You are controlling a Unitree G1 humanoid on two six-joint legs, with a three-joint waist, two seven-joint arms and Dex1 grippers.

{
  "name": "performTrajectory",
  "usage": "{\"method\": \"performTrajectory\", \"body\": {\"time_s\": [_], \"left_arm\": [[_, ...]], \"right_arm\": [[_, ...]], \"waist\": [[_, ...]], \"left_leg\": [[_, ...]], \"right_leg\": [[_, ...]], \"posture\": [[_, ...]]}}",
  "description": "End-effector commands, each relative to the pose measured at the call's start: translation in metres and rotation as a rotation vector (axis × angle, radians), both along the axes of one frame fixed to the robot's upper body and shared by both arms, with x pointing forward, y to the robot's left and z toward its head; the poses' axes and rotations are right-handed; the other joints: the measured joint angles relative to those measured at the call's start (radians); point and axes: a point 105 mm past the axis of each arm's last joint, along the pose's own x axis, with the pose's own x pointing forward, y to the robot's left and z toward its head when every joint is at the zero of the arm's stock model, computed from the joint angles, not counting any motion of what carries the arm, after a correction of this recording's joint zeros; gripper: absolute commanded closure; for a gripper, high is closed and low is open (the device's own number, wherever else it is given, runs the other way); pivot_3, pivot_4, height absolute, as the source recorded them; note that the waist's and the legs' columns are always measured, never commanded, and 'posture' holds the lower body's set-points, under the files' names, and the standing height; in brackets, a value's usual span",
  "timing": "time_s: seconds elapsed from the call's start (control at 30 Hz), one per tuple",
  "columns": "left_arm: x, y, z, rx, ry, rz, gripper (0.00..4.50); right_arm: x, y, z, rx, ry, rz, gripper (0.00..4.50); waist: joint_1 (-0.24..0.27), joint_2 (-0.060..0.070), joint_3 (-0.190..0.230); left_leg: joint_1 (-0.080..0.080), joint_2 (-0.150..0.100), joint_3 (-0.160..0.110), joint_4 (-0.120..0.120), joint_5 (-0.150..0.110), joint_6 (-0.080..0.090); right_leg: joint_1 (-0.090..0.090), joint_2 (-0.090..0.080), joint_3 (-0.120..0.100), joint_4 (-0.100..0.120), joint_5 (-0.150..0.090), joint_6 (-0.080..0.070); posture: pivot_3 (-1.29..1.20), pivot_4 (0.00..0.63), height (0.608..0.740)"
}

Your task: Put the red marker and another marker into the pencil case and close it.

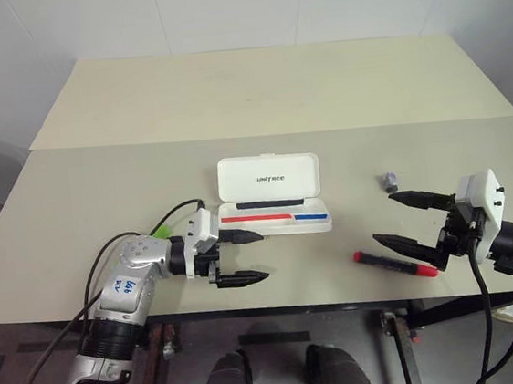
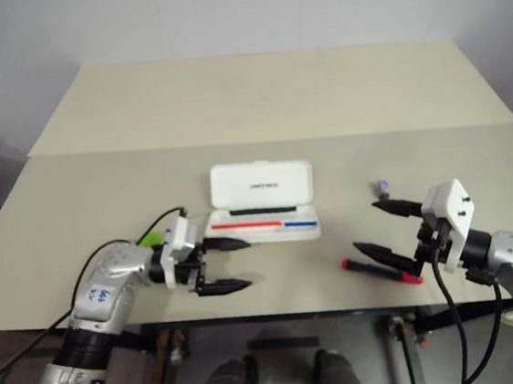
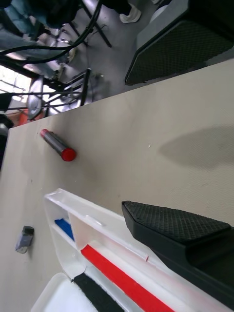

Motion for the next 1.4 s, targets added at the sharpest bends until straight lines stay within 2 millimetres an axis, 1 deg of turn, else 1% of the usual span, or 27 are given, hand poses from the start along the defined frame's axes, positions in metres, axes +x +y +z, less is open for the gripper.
{"method": "performTrajectory", "body": {"time_s": [0.03, 0.23, 0.37, 0.43, 0.53, 0.73, 0.83, 0.9, 1.0, 1.13, 1.23, 1.37, 1.4], "left_arm": [[0.004, 0.003, 0.003, -0.033, -0.023, 0.032, 0.52], [-0.003, 0.001, 0.014, -0.101, -0.035, -0.002, 0.52], [-0.005, 0.002, 0.024, -0.115, -0.042, -0.015, 0.52], [-0.007, 0.003, 0.025, -0.113, -0.036, -0.020, 0.52], [-0.008, 0.003, 0.025, -0.107, -0.027, -0.022, 0.52], [-0.013, 0.000, 0.033, -0.117, -0.034, -0.043, 0.52], [-0.015, 0.000, 0.050, -0.179, -0.050, -0.042, 0.52], [-0.015, 0.002, 0.059, -0.207, -0.063, -0.035, 0.52], [-0.019, 0.010, 0.069, -0.224, -0.072, -0.044, 0.52], [-0.027, 0.020, 0.072, -0.188, -0.065, -0.077, 0.52], [-0.030, 0.025, 0.073, -0.170, -0.062, -0.100, 0.52], [-0.033, 0.031, 0.074, -0.145, -0.056, -0.124, 0.52], [-0.032, 0.034, 0.073, -0.126, -0.061, -0.125, 0.52]], "right_arm": [[-0.005, -0.001, 0.014, -0.018, -0.036, 0.013, 0.00], [-0.011, -0.008, 0.003, -0.029, 0.025, 0.010, 0.00], [-0.016, -0.012, -0.015, -0.037, 0.087, 0.012, 0.00], [-0.016, -0.015, -0.021, -0.037, 0.100, 0.002, 0.00], [-0.014, -0.018, -0.025, -0.036, 0.104, -0.006, 0.00], [-0.014, -0.024, -0.035, -0.044, 0.127, -0.015, 0.00], [-0.017, -0.027, -0.045, -0.035, 0.164, -0.020, 0.00], [-0.018, -0.026, -0.049, -0.030, 0.181, -0.015, 0.00], [-0.021, -0.026, -0.058, -0.022, 0.202, -0.010, 0.00], [-0.024, -0.027, -0.073, -0.033, 0.227, -0.001, 0.00], [-0.025, -0.029, -0.081, -0.040, 0.234, 0.000, 0.00], [-0.023, -0.031, -0.088, -0.041, 0.240, -0.002, 0.00], [-0.021, -0.032, -0.092, -0.049, 0.240, 0.003, 0.00]], "waist": [[0.000, 0.000, 0.000], [0.000, 0.000, 0.000], [0.000, 0.000, 0.000], [0.000, 0.000, 0.000], [-0.001, 0.000, 0.000], [0.000, 0.000, 0.000], [0.000, 0.000, 0.000], [0.000, 0.000, 0.000], [-0.001, 0.000, 0.000], [-0.001, 0.000, 0.000], [-0.001, 0.000, 0.000], [-0.001, 0.000, 0.000], [-0.001, 0.000, 0.000]], "left_leg": [[0.000, 0.000, 0.000, 0.000, 0.000, 0.000], [0.000, 0.000, 0.001, 0.000, 0.000, 0.001], [0.000, 0.001, 0.001, -0.001, 0.000, 0.002], [0.000, 0.001, 0.001, -0.001, 0.000, 0.002], [0.000, 0.001, 0.002, -0.001, 0.000, 0.002], [0.000, 0.001, 0.002, -0.001, 0.000, 0.002], [0.000, 0.001, 0.002, -0.002, 0.000, 0.002], [0.000, 0.001, 0.002, -0.002, 0.000, 0.002], [0.000, 0.001, 0.002, -0.001, 0.000, 0.002], [0.000, 0.002, 0.002, -0.001, 0.000, 0.001], [0.000, 0.002, 0.003, -0.001, 0.000, 0.001], [0.000, 0.002, 0.003, -0.001, -0.001, 0.001], [0.000, 0.002, 0.003, -0.001, -0.001, 0.001]], "right_leg": [[0.000, 0.000, 0.000, -0.001, -0.001, -0.002], [0.003, 0.000, 0.000, -0.007, 0.001, -0.002], [0.003, 0.000, 0.000, -0.008, 0.001, -0.001], [0.003, 0.000, 0.000, -0.008, 0.002, 0.001], [0.003, 0.000, 0.000, -0.009, 0.002, 0.001], [0.003, 0.000, 0.000, -0.009, 0.001, -0.001], [0.003, 0.001, 0.000, -0.010, 0.001, -0.001], [0.003, 0.001, 0.000, -0.010, 0.001, -0.001], [0.003, 0.001, 0.000, -0.010, 0.002, 0.000], [0.003, 0.002, 0.000, -0.010, 0.001, -0.002], [0.003, 0.002, 0.001, -0.010, 0.001, -0.002], [0.003, 0.002, 0.001, -0.010, 0.001, -0.002], [0.003, 0.002, 0.001, -0.010, 0.001, -0.002]], "posture": [[0.00, 0.150, 0.740], [0.00, 0.150, 0.740], [0.00, 0.150, 0.740], [0.00, 0.150, 0.740], [0.00, 0.150, 0.740], [0.00, 0.150, 0.740], [0.00, 0.150, 0.740], [0.00, 0.150, 0.740], [0.00, 0.150, 0.740], [0.00, 0.150, 0.740], [0.00, 0.150, 0.740], [0.00, 0.150, 0.740], [0.00, 0.150, 0.740]]}}
